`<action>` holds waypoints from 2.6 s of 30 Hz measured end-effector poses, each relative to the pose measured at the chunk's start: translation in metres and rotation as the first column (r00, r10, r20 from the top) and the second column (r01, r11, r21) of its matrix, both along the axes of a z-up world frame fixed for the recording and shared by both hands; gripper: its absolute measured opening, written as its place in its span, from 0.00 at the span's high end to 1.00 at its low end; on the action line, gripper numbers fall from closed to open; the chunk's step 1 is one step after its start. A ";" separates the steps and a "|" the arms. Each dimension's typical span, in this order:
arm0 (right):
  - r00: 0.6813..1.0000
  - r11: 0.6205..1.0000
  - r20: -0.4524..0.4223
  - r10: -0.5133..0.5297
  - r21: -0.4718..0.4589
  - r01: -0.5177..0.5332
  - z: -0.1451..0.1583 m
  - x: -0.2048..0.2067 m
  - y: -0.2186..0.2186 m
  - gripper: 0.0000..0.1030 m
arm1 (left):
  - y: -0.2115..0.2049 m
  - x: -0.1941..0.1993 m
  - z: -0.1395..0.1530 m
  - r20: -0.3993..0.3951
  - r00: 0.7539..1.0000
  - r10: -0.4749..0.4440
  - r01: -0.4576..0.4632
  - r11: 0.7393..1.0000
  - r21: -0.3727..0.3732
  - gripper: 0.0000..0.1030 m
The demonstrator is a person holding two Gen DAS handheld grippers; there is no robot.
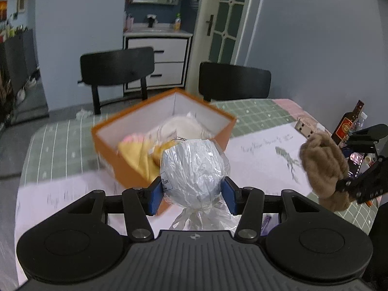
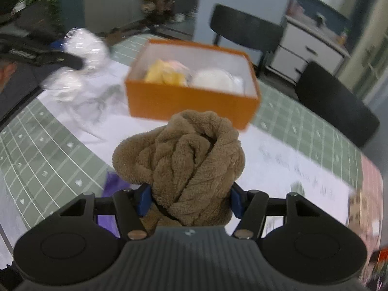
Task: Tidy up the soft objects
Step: 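Carry the wrapped bundle and brown towel with both tools over the orange box, then open both tools to drop the wrapped bundle and towel into the box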
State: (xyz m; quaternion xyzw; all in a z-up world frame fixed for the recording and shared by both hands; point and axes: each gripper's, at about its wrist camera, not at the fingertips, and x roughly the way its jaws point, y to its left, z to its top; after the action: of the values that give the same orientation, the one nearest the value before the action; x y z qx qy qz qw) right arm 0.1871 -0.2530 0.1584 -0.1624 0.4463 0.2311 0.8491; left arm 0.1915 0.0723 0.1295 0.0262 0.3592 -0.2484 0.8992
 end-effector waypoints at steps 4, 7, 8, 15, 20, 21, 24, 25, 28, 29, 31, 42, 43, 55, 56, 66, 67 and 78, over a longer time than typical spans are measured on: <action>0.998 0.999 0.044 0.038 0.014 -0.038 0.015 0.026 0.021 0.40 | -0.016 0.027 0.012 0.027 1.000 -0.010 0.010 1.000 -0.009 0.43; 0.997 0.999 0.075 0.035 0.037 -0.038 0.022 0.051 0.031 0.40 | -0.023 0.048 0.024 0.052 0.999 -0.004 0.006 0.999 -0.044 0.43; 0.996 0.998 0.087 0.027 0.047 -0.032 0.024 0.060 0.033 0.40 | -0.025 0.055 0.030 0.062 0.998 -0.001 0.005 0.998 -0.060 0.43; 0.988 0.996 0.151 -0.031 0.082 0.018 0.036 0.120 0.042 0.40 | -0.033 0.094 0.087 0.173 0.985 0.021 0.007 0.987 -0.158 0.43; 0.974 0.987 0.204 -0.098 0.142 0.069 0.054 0.157 0.038 0.40 | -0.019 0.105 0.141 0.313 0.948 0.054 0.048 0.950 -0.309 0.43; 0.971 0.985 0.214 -0.108 0.153 0.076 0.055 0.161 0.037 0.40 | -0.017 0.107 0.145 0.326 0.944 0.058 0.054 0.944 -0.327 0.43; 0.963 0.978 0.230 -0.138 0.187 0.096 0.057 0.182 0.038 0.40 | -0.016 0.122 0.145 0.330 0.942 0.067 0.063 0.927 -0.369 0.43; 0.962 0.976 0.231 -0.148 0.192 0.104 0.055 0.188 0.039 0.40 | -0.018 0.130 0.138 0.313 0.948 0.066 0.062 0.923 -0.380 0.43; 0.958 0.972 0.226 -0.175 0.193 0.132 0.043 0.204 0.044 0.40 | -0.026 0.149 0.103 0.252 0.966 0.057 0.035 0.938 -0.346 0.43; 0.958 0.971 0.222 -0.184 0.190 0.143 0.037 0.209 0.046 0.40 | -0.028 0.154 0.092 0.234 0.971 0.056 0.023 0.947 -0.320 0.43; 0.958 0.974 0.216 -0.190 0.165 0.156 0.022 0.218 0.052 0.40 | -0.032 0.166 0.067 0.189 0.980 0.054 -0.002 0.964 -0.266 0.43; 0.979 0.989 0.140 -0.151 0.022 0.150 -0.059 0.242 0.069 0.40 | -0.059 0.210 -0.043 0.009 1.000 0.028 -0.028 0.999 -0.043 0.44; 0.980 0.989 0.135 -0.146 0.015 0.145 -0.065 0.242 0.070 0.40 | -0.062 0.212 -0.046 0.006 1.000 0.025 -0.025 0.999 -0.029 0.44; 0.988 0.989 0.107 -0.110 -0.083 0.120 -0.113 0.265 0.074 0.40 | -0.093 0.226 -0.084 -0.045 0.999 0.012 -0.005 0.988 0.152 0.44; 0.989 0.989 0.106 -0.106 -0.091 0.116 -0.115 0.266 0.075 0.40 | -0.095 0.228 -0.085 -0.050 0.999 0.011 -0.002 0.987 0.163 0.44; 0.992 0.988 0.078 -0.101 -0.106 0.109 -0.135 0.277 0.069 0.39 | -0.111 0.240 -0.107 -0.098 0.995 0.001 0.020 0.976 0.217 0.43; 0.992 0.988 0.077 -0.101 -0.106 0.109 -0.136 0.278 0.068 0.39 | -0.113 0.240 -0.109 -0.101 0.995 0.000 0.022 0.975 0.220 0.44; 0.996 0.983 0.079 -0.051 -0.174 0.064 -0.148 0.274 0.082 0.31 | -0.122 0.250 -0.124 -0.154 0.988 0.027 0.016 0.963 0.269 0.37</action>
State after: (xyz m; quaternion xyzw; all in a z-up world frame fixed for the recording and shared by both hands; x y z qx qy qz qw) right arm 0.4608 -0.1706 0.0105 -0.2323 0.4378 0.1601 0.8536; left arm 0.4412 -0.0500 0.0055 0.1276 0.4591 -0.1961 0.8570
